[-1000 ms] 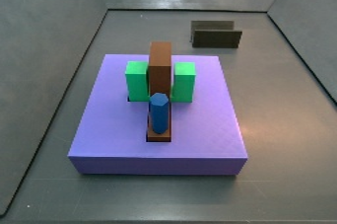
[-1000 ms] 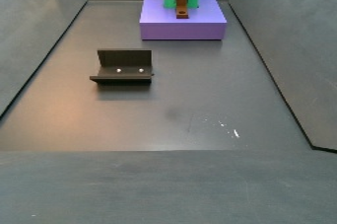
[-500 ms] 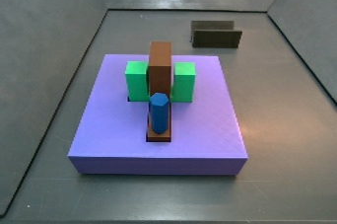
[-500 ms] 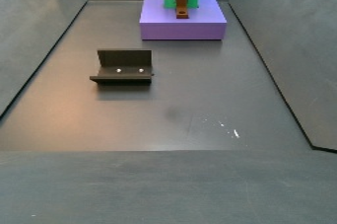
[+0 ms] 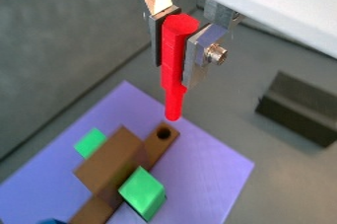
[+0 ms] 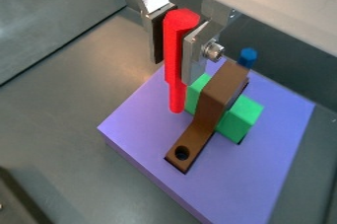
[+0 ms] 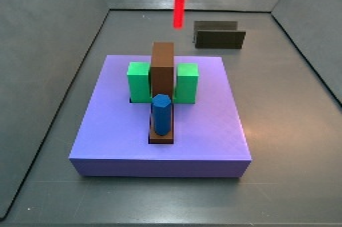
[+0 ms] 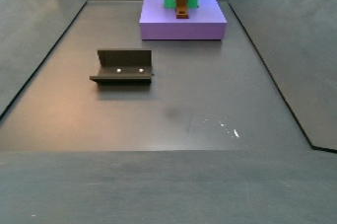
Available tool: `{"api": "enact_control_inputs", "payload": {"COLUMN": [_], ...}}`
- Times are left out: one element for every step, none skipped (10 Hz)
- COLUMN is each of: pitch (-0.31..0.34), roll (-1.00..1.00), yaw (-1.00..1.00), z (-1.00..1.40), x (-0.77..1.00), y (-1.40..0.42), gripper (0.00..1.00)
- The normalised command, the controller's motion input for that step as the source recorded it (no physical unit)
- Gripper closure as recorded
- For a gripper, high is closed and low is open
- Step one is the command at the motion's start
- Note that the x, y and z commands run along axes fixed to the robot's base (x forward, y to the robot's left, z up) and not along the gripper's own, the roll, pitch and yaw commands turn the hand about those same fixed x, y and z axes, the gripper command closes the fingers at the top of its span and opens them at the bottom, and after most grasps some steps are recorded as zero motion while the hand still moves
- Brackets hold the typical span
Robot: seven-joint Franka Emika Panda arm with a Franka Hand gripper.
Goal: Pick up the red object. Move up. Place the red object on the fixture. Regrasp the red object. Move to above the board. Insert the red object.
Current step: Insert the red object.
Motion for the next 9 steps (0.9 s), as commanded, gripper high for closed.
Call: {"api": "enact_control_inputs", "payload": {"pitch": [-0.13, -0.114, -0.014, 0.0, 0.0, -0.106, -0.176, -0.207, -0.171], "roll": [0.14, 0.31, 0.3, 0.13, 0.01, -0.06, -0.05, -0.08, -0.1], "yaw": [-0.4, -0.43, -0.17, 0.0, -0.01, -0.05, -0.02, 0.0, 0.0], "z": [-0.63, -0.54, -0.37, -0.11, 0.0, -0.19, -0.29, -0.31, -0.25], "x": [0.05, 0.01, -0.3, -0.16, -0.01, -0.22, -0.11, -0.13, -0.1], "y": [0.07, 0.1, 0.09, 0.01, 0.0, 0.0, 0.0, 0.01, 0.03], "gripper": [1.0, 1.0, 1.0, 1.0, 1.0, 1.0, 1.0, 1.0, 1.0]}}
